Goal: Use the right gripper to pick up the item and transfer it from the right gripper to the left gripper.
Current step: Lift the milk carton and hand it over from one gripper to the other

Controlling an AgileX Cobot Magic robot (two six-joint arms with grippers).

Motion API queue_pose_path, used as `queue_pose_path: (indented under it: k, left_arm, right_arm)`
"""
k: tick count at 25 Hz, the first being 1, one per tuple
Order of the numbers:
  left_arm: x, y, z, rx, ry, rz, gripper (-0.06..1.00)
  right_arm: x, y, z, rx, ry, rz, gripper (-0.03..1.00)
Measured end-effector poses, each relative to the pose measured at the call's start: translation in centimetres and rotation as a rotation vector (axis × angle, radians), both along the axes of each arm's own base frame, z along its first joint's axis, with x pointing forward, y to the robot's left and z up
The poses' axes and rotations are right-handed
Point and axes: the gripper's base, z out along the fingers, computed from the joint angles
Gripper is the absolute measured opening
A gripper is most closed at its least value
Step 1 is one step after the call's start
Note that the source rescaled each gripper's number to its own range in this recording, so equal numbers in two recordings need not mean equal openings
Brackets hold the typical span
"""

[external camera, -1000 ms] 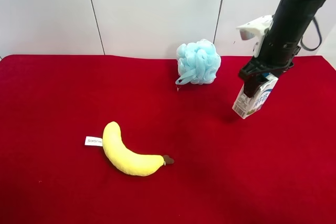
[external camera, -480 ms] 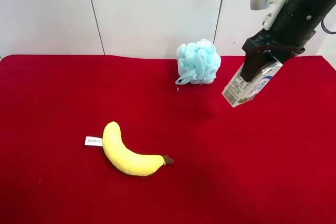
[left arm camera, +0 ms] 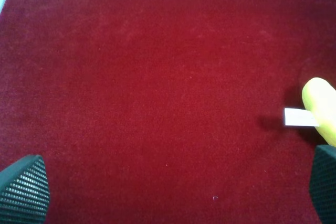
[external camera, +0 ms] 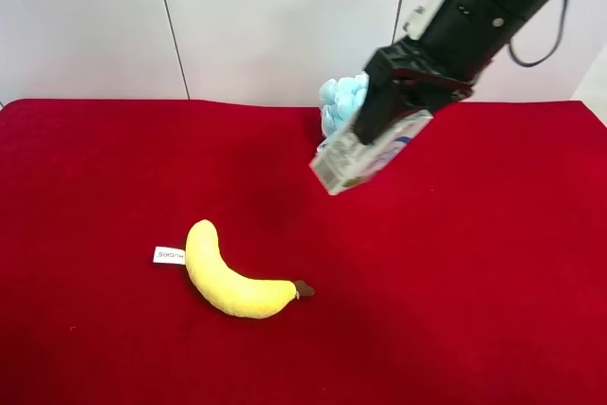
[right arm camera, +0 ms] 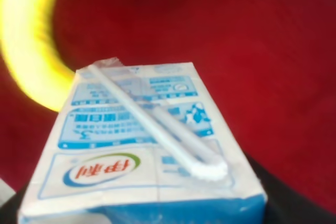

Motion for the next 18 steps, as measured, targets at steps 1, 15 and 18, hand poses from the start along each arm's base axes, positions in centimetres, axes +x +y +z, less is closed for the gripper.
queue_pose_path:
  k: [1,15,18]
  left_arm:
    - [0.0,0.0,0.0,0.0,0.0,0.0,1.0]
    - [0.9,-0.2,0.0,0.017,0.057,-0.035,1.0]
    - [2.0,-0.8,0.0,0.043,0.121,-0.139,1.0]
  right_arm:
    - [-0.2,0.5,0.1,0.015,-0.004,0.009,0.02]
    - [-2.4,8.3,-1.0,0.22,0.002,0.105,0.02]
    - [-2.6,9.8,-1.9,0.25,0.029,0.114,0.02]
